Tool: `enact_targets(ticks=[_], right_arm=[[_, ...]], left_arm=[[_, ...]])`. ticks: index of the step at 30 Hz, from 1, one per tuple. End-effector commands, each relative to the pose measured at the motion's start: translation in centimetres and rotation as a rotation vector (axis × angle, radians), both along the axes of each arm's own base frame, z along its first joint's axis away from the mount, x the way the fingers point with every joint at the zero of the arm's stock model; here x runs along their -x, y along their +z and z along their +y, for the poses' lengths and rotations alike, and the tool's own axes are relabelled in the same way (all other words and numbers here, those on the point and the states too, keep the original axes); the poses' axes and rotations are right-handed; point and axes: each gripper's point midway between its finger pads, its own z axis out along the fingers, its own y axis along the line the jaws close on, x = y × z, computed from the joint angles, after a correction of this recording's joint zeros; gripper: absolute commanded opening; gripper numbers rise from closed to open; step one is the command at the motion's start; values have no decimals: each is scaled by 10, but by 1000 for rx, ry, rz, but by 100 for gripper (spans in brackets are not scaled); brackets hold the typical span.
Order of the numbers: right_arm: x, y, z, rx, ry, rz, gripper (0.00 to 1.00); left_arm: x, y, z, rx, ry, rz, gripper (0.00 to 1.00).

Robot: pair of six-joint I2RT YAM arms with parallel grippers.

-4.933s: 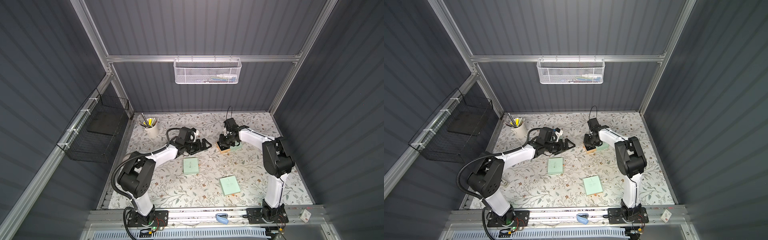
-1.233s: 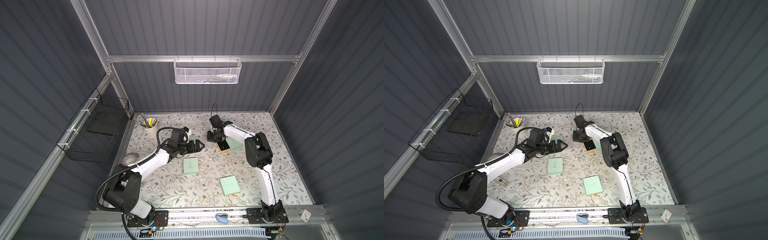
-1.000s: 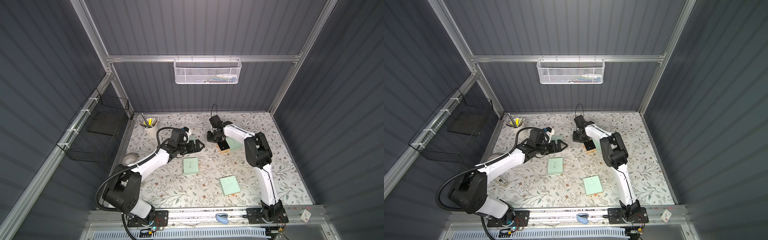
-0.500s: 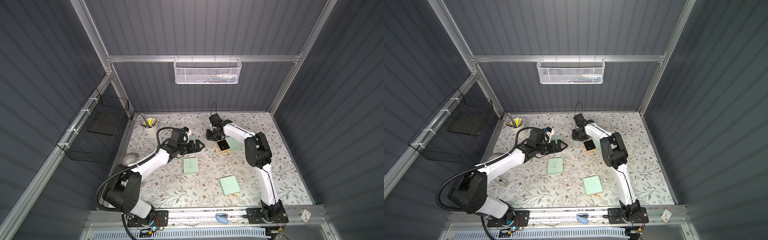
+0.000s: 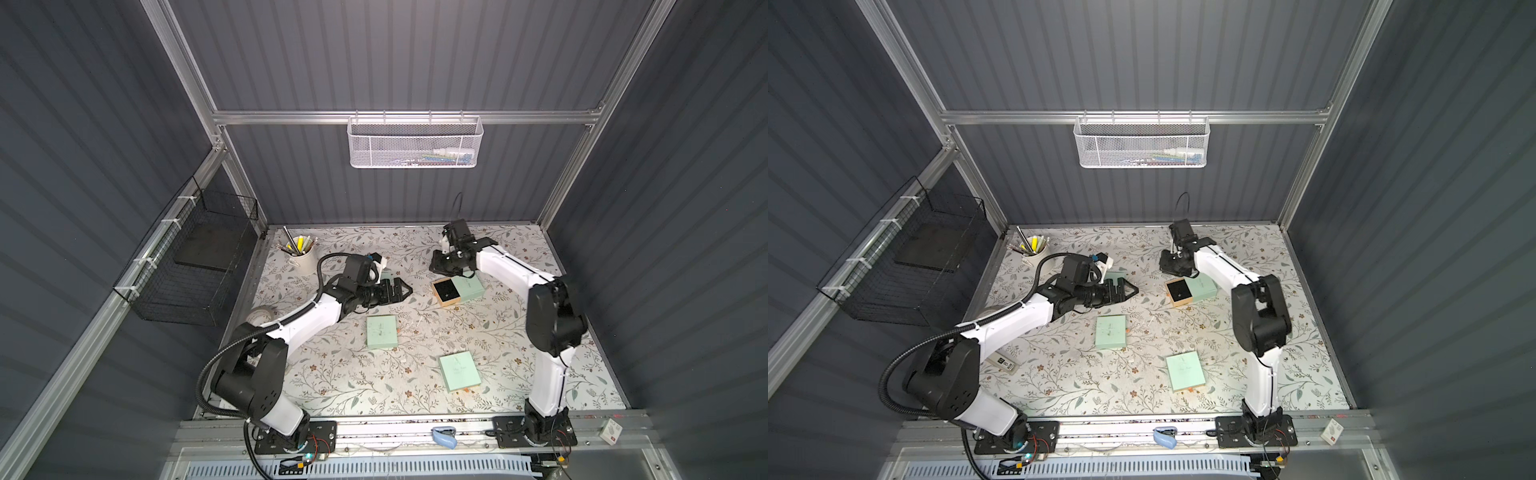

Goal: Take out the earrings from the drawer-style jewelry box
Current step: Place the earring at the center of the board, then adjust the jewelry box at the center of the board.

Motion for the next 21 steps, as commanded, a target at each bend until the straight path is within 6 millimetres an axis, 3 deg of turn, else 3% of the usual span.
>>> enact_targets(ticks=[1, 6, 10, 13, 21], right_arm=[[12, -3, -35, -31, -94, 0, 29], [49, -24, -84, -37, -215, 65, 38], [61, -40, -105, -90, -273, 95, 49], [62, -49, -106, -131, -269, 135, 57], [49, -56, -101, -204, -246, 152, 61]], left_arm=[[1, 7, -25, 41, -96, -2, 99], [3, -12, -59, -31, -194, 15, 96], [-6, -25, -83, -50, -244, 26, 89], [-16, -25, -102, -52, -283, 21, 80], [-38, -49, -145, -91, -310, 32, 64]])
